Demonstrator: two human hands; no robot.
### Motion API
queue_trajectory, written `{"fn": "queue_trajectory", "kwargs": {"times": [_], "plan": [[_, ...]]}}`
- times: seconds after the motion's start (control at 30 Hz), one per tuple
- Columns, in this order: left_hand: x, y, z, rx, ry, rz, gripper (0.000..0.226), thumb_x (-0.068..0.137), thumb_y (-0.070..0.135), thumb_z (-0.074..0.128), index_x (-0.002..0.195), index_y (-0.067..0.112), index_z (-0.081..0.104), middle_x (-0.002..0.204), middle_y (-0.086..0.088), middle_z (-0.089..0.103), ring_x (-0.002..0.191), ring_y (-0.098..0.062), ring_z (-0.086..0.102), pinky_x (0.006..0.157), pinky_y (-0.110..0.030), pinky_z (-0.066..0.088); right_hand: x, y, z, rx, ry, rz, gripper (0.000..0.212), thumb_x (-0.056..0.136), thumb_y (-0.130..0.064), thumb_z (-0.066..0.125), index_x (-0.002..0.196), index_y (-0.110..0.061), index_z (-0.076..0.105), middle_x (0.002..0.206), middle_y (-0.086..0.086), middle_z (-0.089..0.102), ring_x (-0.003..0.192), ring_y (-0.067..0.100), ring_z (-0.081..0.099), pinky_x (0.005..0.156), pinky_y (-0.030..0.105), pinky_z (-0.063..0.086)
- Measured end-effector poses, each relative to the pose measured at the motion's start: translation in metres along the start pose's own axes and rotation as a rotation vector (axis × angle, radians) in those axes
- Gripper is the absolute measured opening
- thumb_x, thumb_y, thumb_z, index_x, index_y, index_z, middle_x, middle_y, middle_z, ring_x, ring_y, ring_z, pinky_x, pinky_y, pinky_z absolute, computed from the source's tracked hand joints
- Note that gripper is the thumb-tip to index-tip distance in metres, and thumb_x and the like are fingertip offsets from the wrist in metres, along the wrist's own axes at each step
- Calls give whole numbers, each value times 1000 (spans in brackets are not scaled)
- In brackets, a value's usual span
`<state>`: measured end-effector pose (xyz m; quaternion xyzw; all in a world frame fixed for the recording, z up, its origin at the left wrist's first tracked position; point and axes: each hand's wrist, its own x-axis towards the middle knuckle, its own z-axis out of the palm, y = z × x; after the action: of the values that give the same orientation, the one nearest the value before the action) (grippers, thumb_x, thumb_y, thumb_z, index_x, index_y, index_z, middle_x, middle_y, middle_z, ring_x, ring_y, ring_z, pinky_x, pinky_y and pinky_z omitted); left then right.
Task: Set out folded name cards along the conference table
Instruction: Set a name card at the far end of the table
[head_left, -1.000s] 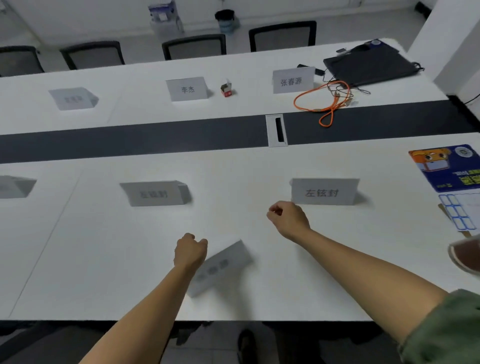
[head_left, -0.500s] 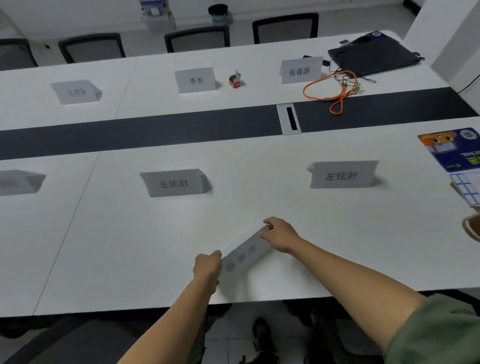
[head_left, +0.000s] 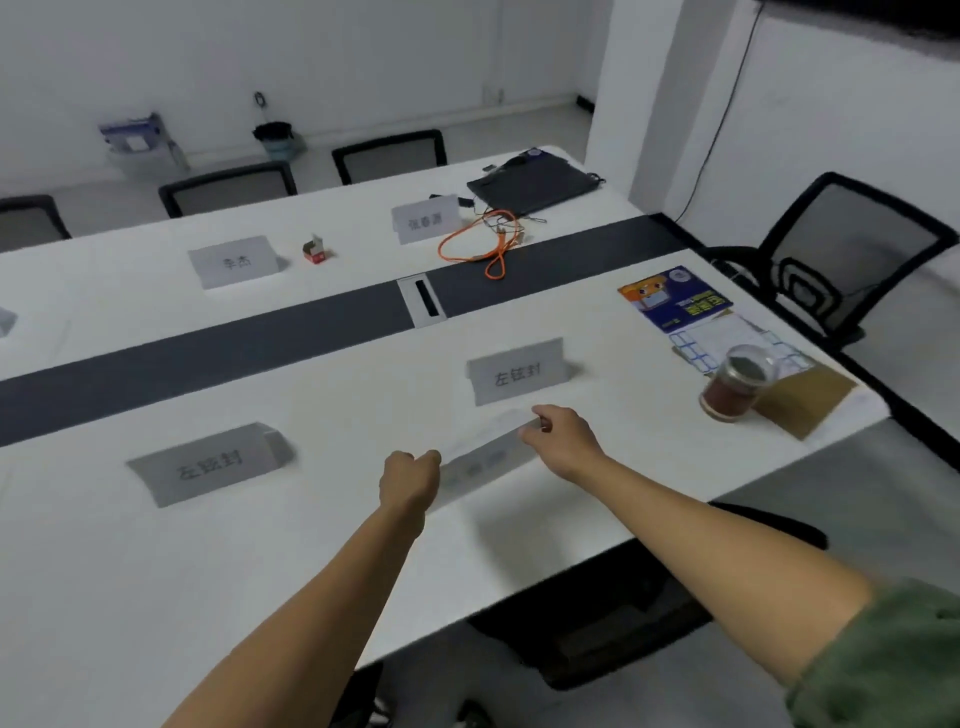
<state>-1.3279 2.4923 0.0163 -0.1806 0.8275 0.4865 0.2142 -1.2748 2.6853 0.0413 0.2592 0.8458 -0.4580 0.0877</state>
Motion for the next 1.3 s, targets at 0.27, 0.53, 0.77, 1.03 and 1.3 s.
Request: {"fn": "queue_trajectory", "kwargs": {"times": [0.27, 0.53, 0.77, 1.03, 1.3], "plan": [[-94, 81, 127, -44, -150, 249, 24, 88, 16, 54, 110, 7, 52, 108, -10, 55, 93, -28, 52, 76, -33, 42, -58, 82, -150, 132, 261, 5, 60, 91, -30, 60, 146, -12, 43, 141, 9, 51, 127, 25, 50, 102, 35, 43], [-226, 118, 289, 92, -319, 360, 36, 86, 24, 54, 108, -5, 58, 94, -17, 56, 81, -28, 52, 54, -27, 35, -144, 206, -298, 157, 507, 104, 44, 90, -21, 59, 129, 0, 56, 123, 22, 62, 113, 36, 58, 96, 44, 46], [-280, 142, 407, 167, -473, 393, 51, 79, 28, 56, 123, 1, 55, 113, -17, 64, 99, -34, 63, 89, -42, 54, -163, 293, -385, 186, 625, 193, 20, 83, -23, 62, 97, -9, 67, 94, 11, 71, 89, 31, 65, 73, 37, 50], [-257, 192, 547, 225, -520, 377, 45, 82, 28, 55, 112, -5, 58, 105, -20, 64, 89, -32, 61, 70, -32, 45, -95, 368, -478, 190, 617, 263, 45, 90, -23, 61, 132, -6, 57, 122, 14, 65, 113, 30, 60, 98, 39, 47], [-203, 294, 645, 289, -481, 344, 42, 87, 24, 55, 115, -7, 55, 103, -20, 60, 84, -27, 52, 68, -31, 38, 33, 383, -594, 125, 547, 257, 44, 87, -27, 61, 127, -7, 60, 110, 10, 68, 103, 28, 62, 90, 39, 49]]}}
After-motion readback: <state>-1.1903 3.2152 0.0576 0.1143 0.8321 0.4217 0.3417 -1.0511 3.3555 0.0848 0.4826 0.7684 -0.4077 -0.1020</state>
